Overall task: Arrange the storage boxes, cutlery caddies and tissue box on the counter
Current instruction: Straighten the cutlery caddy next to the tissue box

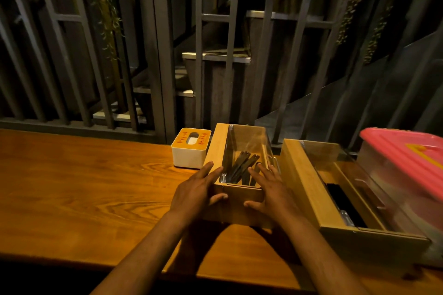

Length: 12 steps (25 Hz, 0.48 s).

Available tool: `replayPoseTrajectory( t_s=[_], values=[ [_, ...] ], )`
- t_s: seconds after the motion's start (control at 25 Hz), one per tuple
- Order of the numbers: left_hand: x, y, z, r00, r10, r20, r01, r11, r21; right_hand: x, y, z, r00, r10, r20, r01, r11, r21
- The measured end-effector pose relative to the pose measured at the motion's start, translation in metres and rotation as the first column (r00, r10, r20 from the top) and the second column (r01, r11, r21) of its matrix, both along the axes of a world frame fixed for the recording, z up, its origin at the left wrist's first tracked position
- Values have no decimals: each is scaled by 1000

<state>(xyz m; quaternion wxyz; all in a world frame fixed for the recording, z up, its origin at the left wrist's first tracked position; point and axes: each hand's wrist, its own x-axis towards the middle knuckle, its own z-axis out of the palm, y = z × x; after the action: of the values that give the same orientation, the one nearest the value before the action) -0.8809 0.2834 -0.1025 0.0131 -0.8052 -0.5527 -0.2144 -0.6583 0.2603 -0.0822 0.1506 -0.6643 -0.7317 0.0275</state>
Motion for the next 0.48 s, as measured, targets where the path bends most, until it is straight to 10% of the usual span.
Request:
replayPoseTrajectory(
  t_s=[0.48],
  values=[
    [1, 13, -2, 1000, -1, -1, 1, 1000, -2, 2, 16, 0, 1000, 12, 21, -12, 1000, -2]
  ],
)
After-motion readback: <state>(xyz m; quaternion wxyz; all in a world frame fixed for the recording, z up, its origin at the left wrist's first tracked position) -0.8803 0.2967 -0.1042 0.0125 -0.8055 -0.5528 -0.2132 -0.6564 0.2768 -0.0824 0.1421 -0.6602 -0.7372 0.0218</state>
